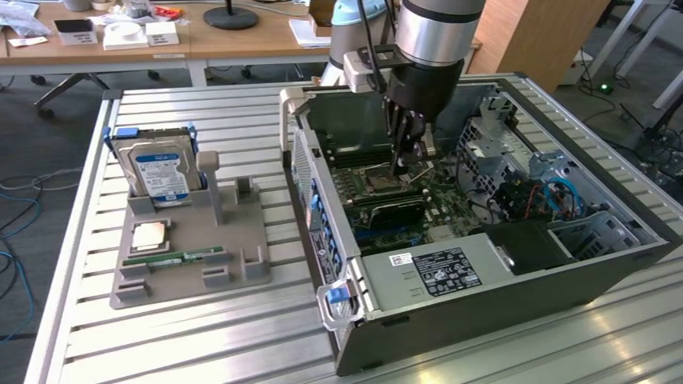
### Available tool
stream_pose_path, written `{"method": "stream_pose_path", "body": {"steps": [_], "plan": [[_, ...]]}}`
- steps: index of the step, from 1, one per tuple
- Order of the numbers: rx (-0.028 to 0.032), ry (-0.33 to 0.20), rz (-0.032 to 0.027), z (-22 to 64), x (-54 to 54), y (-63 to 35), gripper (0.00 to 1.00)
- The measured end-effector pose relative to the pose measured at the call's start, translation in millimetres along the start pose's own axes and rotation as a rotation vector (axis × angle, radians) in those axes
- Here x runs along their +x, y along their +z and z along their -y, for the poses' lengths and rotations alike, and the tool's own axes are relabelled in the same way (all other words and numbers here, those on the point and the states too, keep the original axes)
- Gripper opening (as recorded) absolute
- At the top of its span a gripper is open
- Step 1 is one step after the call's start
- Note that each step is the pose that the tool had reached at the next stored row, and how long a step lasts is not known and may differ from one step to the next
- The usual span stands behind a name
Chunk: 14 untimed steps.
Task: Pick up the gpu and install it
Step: 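Press down on the gpu until it lock into place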
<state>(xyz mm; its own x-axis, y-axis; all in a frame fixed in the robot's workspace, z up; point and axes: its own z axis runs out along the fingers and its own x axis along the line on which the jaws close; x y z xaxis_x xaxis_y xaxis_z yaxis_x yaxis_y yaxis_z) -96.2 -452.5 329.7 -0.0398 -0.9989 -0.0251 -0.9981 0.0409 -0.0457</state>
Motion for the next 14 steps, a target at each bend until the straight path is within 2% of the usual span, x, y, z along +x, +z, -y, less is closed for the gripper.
{"method": "stream_pose_path", "body": {"steps": [10, 14], "plan": [[0.0001, 0.0, 0.0002, 0.0, 0.0, 0.4, 0.11], [0.0, 0.0, 0.0, -0.3, 0.2, 6.3, 0.11]]}}
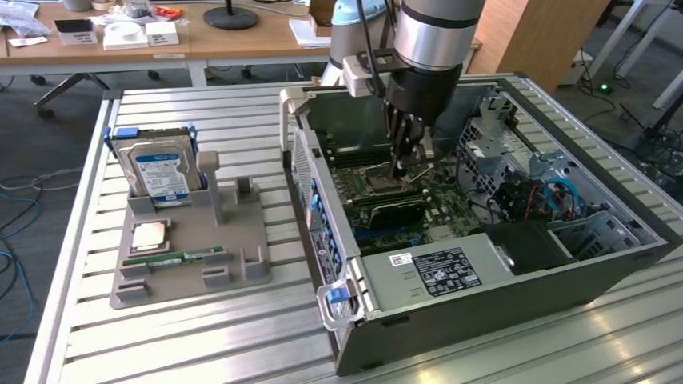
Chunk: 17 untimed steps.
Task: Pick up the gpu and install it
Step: 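Press down on the gpu until it lock into place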
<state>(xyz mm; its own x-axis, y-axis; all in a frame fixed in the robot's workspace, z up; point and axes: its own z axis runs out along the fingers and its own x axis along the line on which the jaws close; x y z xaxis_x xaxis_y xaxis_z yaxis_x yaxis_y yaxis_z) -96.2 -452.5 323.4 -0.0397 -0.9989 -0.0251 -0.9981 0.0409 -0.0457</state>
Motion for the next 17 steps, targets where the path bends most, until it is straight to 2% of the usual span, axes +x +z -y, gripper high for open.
{"method": "stream_pose_path", "body": {"steps": [10, 17], "plan": [[0.0, 0.0, -0.0001, -0.8, 0.4, 17.5, 0.11], [0.0002, 0.0, -0.0001, -0.8, 0.4, 18.6, 0.11]]}}
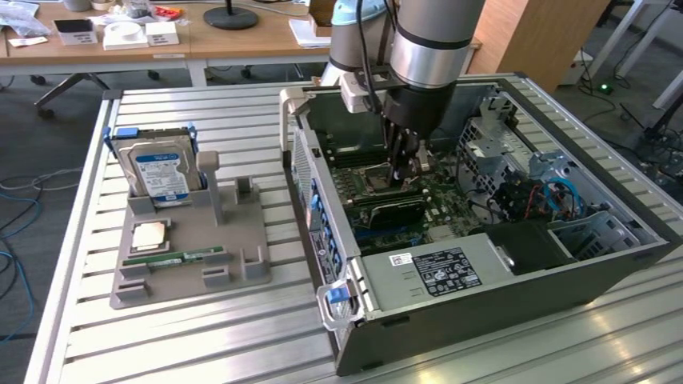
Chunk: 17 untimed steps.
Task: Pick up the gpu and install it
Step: 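Press down on the gpu until it lock into place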
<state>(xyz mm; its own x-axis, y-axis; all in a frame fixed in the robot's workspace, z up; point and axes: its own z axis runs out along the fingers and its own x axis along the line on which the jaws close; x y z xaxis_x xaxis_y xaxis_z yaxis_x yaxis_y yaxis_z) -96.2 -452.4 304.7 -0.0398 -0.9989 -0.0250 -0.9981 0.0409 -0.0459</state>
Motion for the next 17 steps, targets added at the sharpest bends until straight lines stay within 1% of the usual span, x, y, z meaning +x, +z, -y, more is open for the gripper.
{"method": "stream_pose_path", "body": {"steps": [12, 15, 17], "plan": [[-0.0002, 0.0, -0.001, -0.9, 0.5, 19.6, 0.11], [0.0, 0.0, -0.0022, -1.1, 0.6, 22.9, 0.11], [-0.0001, 0.0, -0.0026, -1.1, 0.6, 23.0, 0.11]]}}
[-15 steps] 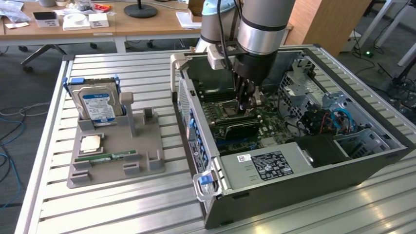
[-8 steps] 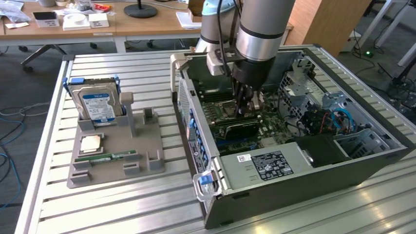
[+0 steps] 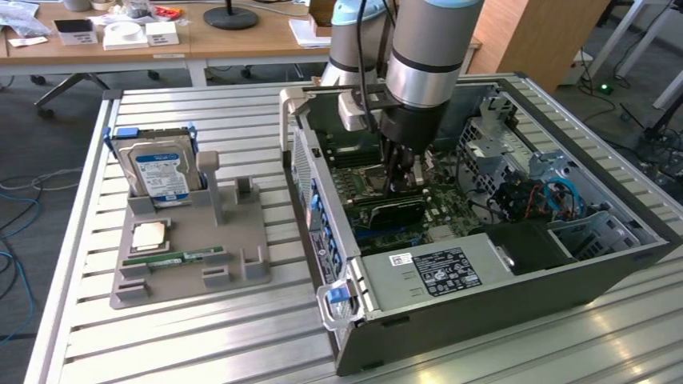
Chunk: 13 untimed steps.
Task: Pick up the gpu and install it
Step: 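Press down on the gpu until it lock into place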
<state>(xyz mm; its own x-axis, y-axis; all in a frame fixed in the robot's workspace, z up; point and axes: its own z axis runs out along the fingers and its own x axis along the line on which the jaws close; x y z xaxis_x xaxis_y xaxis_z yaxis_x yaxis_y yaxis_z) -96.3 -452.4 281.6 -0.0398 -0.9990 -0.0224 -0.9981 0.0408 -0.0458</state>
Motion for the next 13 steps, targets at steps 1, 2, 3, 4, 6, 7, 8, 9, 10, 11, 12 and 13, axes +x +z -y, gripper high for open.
{"method": "stream_pose_path", "body": {"steps": [1, 2, 3, 4, 6, 7, 8, 9, 10, 11, 12, 13], "plan": [[-0.0001, 0.0, -0.0001, 0.0, 0.0, 0.0, 0.11], [0.0001, 0.0, 0.0002, 0.0, 0.0, 0.6, 0.11], [0.0002, 0.0, 0.0004, -0.1, 0.0, 1.7, 0.11], [0.0001, 0.0, 0.0003, -0.1, 0.0, 2.7, 0.11], [0.0001, 0.0, 0.0002, -0.2, 0.1, 4.1, 0.11], [0.0001, 0.0, -0.0001, -0.2, 0.1, 4.5, 0.11], [0.0001, 0.0, -0.0002, -0.3, 0.1, 5.1, 0.11], [0.0001, 0.0, -0.0002, -0.4, 0.1, 5.9, 0.11], [0.0001, 0.0, -0.0003, -0.7, 0.1, 6.8, 0.11], [0.0001, 0.0, -0.0003, -0.9, 0.0, 7.9, 0.11], [0.0001, 0.0, -0.0003, -1.1, -0.1, 9.0, 0.11], [0.0001, 0.0, -0.0003, -1.2, -0.1, 9.9, 0.11]]}}
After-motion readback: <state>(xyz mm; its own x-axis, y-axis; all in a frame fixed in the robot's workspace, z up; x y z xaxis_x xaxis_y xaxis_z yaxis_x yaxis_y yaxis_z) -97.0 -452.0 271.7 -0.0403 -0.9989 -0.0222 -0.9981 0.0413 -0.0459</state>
